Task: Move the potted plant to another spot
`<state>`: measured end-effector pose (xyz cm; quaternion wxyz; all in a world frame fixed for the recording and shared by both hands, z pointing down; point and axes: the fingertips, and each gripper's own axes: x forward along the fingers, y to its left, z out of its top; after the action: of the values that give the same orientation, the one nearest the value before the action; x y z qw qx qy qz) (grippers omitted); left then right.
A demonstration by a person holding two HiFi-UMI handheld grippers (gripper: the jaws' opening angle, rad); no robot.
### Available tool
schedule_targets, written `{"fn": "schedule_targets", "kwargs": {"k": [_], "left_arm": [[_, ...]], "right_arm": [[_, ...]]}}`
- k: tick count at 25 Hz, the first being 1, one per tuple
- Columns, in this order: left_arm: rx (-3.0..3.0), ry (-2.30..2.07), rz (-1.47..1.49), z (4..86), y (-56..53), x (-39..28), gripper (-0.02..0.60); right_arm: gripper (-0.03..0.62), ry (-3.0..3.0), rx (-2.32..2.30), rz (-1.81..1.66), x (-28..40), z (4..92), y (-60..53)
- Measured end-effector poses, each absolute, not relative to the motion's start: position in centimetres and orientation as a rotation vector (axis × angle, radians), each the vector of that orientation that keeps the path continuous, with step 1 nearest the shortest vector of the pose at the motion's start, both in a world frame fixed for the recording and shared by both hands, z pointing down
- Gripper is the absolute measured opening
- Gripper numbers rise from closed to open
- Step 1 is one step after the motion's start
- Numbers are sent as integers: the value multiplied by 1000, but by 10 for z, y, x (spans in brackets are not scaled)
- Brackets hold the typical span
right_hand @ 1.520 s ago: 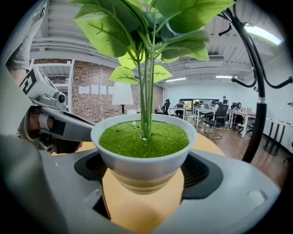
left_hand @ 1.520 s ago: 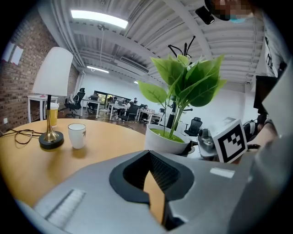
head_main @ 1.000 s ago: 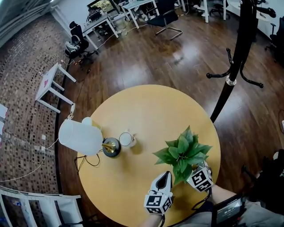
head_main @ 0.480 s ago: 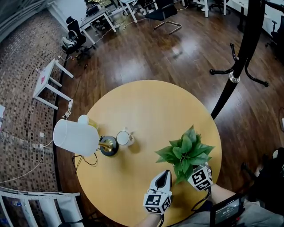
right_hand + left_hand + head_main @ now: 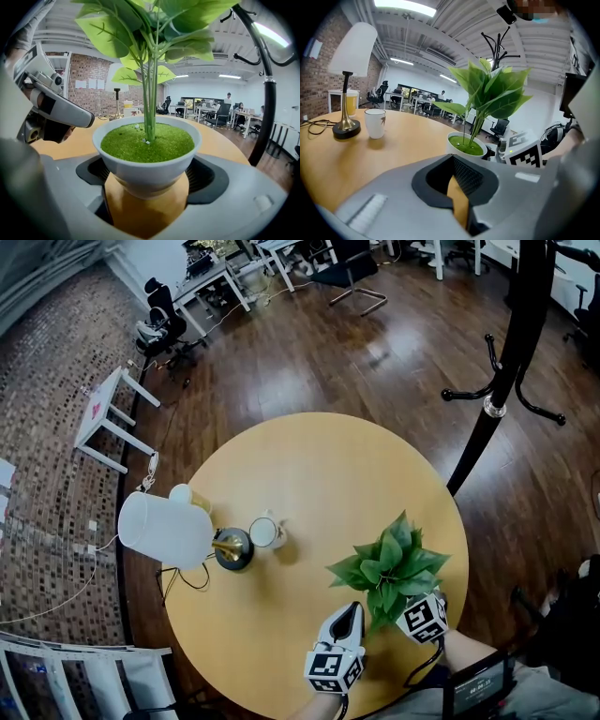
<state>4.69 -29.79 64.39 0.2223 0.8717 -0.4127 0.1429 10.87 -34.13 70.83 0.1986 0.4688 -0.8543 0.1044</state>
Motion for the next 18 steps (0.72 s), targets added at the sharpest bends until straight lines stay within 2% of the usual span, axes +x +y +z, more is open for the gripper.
{"fn": "schedule_targets", "kwargs": {"k": [18], "left_arm": [[2410,-1186,403,631,-282,44,-9]], "right_arm": [[522,-2375,1268,283,122,697,-323]]}}
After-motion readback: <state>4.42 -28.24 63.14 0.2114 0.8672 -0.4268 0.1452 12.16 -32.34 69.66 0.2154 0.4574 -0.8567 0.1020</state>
